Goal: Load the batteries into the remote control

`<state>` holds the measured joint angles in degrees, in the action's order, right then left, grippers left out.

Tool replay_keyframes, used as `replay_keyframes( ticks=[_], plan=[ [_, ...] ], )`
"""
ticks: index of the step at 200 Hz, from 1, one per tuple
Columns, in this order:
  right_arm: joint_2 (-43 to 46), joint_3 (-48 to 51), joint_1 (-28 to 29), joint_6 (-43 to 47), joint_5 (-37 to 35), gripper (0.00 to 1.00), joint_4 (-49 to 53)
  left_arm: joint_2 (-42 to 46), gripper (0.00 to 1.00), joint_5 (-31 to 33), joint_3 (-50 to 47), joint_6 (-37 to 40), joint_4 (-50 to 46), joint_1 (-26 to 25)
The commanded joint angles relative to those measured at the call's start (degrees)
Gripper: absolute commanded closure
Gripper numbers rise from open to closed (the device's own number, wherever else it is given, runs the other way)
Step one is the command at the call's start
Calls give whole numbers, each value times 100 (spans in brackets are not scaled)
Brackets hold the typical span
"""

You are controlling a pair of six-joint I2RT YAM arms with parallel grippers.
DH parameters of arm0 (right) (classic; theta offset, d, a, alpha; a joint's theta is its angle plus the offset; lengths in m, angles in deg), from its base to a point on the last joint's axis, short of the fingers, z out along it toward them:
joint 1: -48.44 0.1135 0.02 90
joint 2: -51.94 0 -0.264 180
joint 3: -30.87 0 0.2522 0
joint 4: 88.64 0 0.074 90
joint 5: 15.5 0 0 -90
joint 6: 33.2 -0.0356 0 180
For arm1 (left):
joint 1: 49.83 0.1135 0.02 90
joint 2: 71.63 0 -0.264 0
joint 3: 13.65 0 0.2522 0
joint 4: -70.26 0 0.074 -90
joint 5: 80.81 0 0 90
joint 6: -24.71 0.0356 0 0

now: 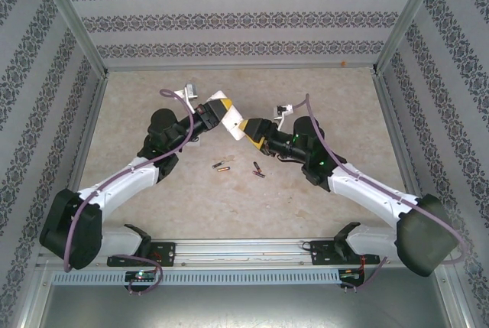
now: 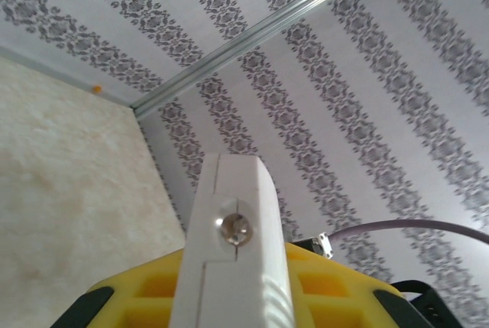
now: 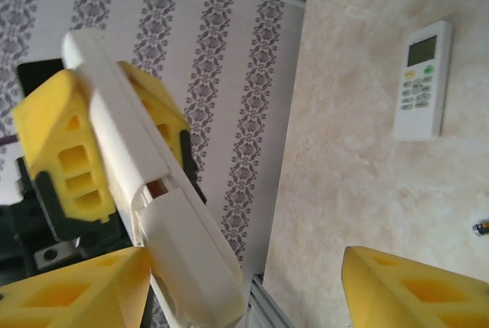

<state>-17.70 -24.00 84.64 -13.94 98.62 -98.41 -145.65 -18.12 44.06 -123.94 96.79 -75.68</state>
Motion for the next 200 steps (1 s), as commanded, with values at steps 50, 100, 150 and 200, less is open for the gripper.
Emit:
replay_keyframes(
  ticks=[50, 100, 150, 200],
  plan=[
    [-534, -199, 160, -304, -314, 64, -57, -130, 93, 230, 247, 332, -102, -205],
    [-398, 125, 89, -329, -432, 84, -227, -96, 89, 857, 86, -246, 76, -195],
    [73, 458, -71, -212, -527, 95, -134, -111, 88, 1494, 88, -562, -113, 57],
    [512, 705, -304, -29, -627, 100, -53, -282, 88, 1458, 230, -690, 11, 107]
  ],
)
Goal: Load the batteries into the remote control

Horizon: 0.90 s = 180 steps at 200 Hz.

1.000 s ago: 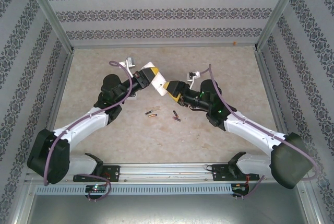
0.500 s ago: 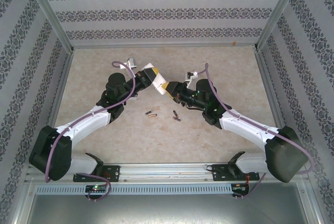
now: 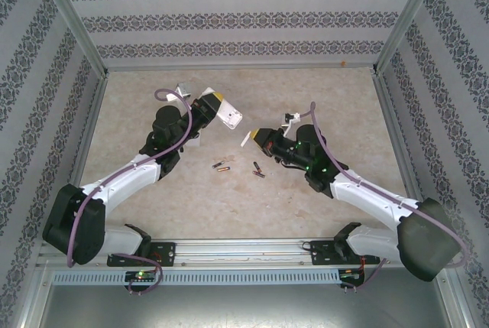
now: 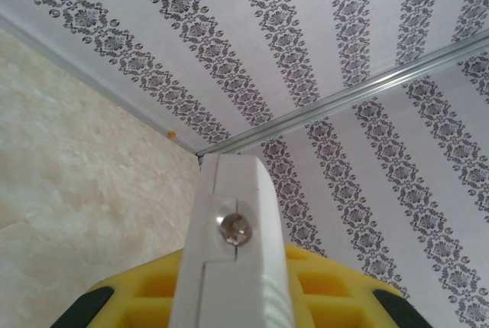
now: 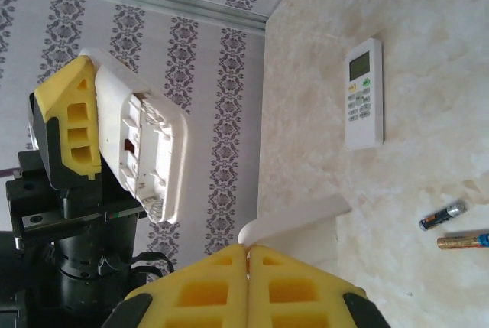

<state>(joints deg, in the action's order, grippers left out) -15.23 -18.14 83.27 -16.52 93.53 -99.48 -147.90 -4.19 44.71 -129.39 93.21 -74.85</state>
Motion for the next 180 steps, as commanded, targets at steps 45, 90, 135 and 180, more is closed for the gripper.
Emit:
replay_keyframes(
  ticks=[45, 90, 135, 180],
  plan=[
    [-178, 136, -1521, 1331, 167, 100, 393, 226, 88, 102, -115, -32, 90, 26],
    [-2888, -1229, -2469, 1974, 1671, 100, -104, 319, 88, -177, -460, -114, 44, 19],
    [-3921, -1687, -2479, 2077, 1504, 100, -695, 365, 88, -458, -353, 217, -262, -71],
    [-4000, -717, -2501, 1948, 1190, 100, -1291, 167, 88, -531, -193, 247, -200, -145]
  ],
)
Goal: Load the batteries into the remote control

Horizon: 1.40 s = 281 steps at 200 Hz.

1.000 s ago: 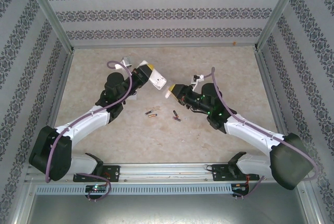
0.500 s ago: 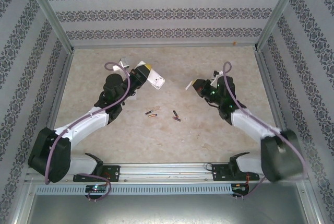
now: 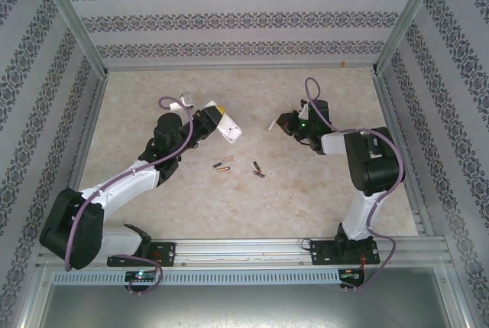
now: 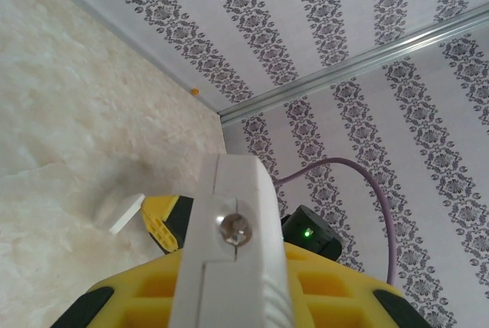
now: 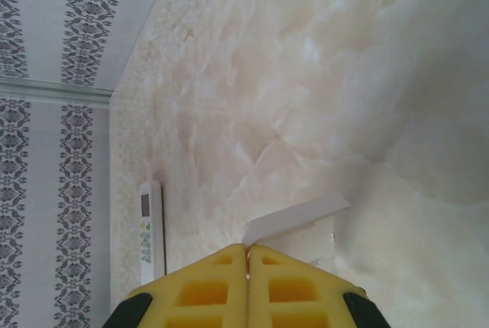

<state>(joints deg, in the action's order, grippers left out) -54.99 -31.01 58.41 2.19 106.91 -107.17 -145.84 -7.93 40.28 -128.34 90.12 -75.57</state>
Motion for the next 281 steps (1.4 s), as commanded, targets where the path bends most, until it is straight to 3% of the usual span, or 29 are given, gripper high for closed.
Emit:
replay_keyframes(
  ticks=[1, 45, 66, 92, 119, 143, 155, 178, 244, 281],
  plan=[
    [-22, 599, -19, 75, -156, 100, -527, -44, 88, -163, 253, 143, 108, -73],
    [569, 1726, -330, -194, -380, 90, -576, -112, 88, -191, 360, 150, 54, -140],
    [1282, 2112, -392, -124, -628, 84, -316, -58, 88, -130, 370, 220, -51, -185],
    [2498, 2298, -374, 230, -794, 71, 260, -9, 88, -7, 407, 402, -343, -275],
    [4098, 2201, 134, 1416, -1186, 46, 957, -82, 84, 28, 587, 644, -609, -520],
    [5246, 2167, 1228, 3282, -1589, 13, 1053, -213, 82, -35, 768, 673, -599, -649],
    [5588, 2206, 1727, 4169, -1691, 2, 965, -277, 82, -102, 839, 668, -534, -699],
    [5580, 1847, 2192, 5064, -1623, 2, 1242, -339, 82, -158, 952, 665, -544, -777],
    [4060, 591, 2790, 5533, -1272, 6, 1419, -389, 83, -145, 1032, 673, -582, -1006],
    [3681, 235, 2871, 5538, -1602, 45, 1587, -402, 83, -154, 1068, 697, -597, -1047]
  ],
)
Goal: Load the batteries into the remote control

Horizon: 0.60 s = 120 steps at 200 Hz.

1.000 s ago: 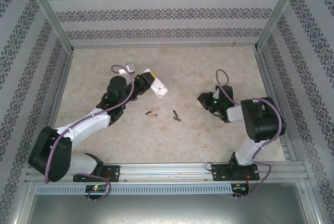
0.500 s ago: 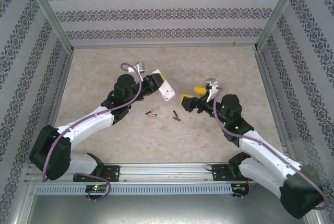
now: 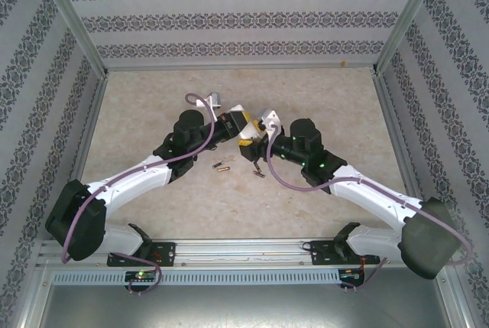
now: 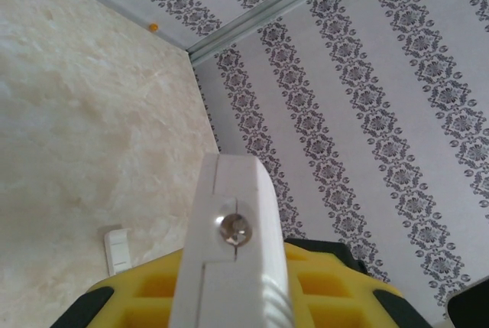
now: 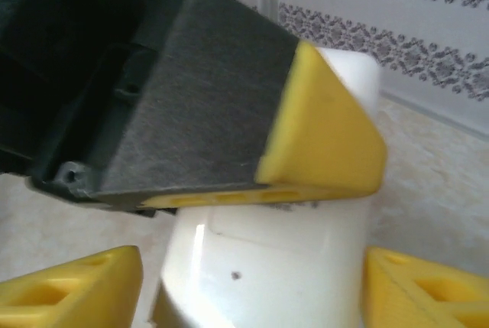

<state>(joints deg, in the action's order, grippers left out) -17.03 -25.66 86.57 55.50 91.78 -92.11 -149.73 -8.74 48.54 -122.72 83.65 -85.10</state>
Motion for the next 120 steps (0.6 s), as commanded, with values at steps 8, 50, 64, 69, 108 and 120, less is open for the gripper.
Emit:
replay_keyframes(
  ticks=[8, 50, 64, 69, 108, 120],
  plan=[
    [-117, -307, 69, 214, -180, 53, 125, -3, 83, -70, 246, 157, 29, -94],
    [41, -169, -40, 667, -568, 65, 495, 407, 14, 432, 41, 772, -57, -73],
    [-66, -311, -186, 1172, -675, 66, 1015, 840, 0, 912, -109, 1377, -378, -51],
    [-152, -399, -251, 1336, -764, 67, 1255, 1031, 0, 1164, -143, 1624, -594, -53],
    [-1522, -1925, -1092, 252, -902, 70, 2986, 2122, 0, 3115, -228, 2413, -2598, -16],
    [-2028, -2354, -1154, -240, -1056, 67, 3295, 2282, 0, 3220, -296, 2464, -2844, -2]
  ],
)
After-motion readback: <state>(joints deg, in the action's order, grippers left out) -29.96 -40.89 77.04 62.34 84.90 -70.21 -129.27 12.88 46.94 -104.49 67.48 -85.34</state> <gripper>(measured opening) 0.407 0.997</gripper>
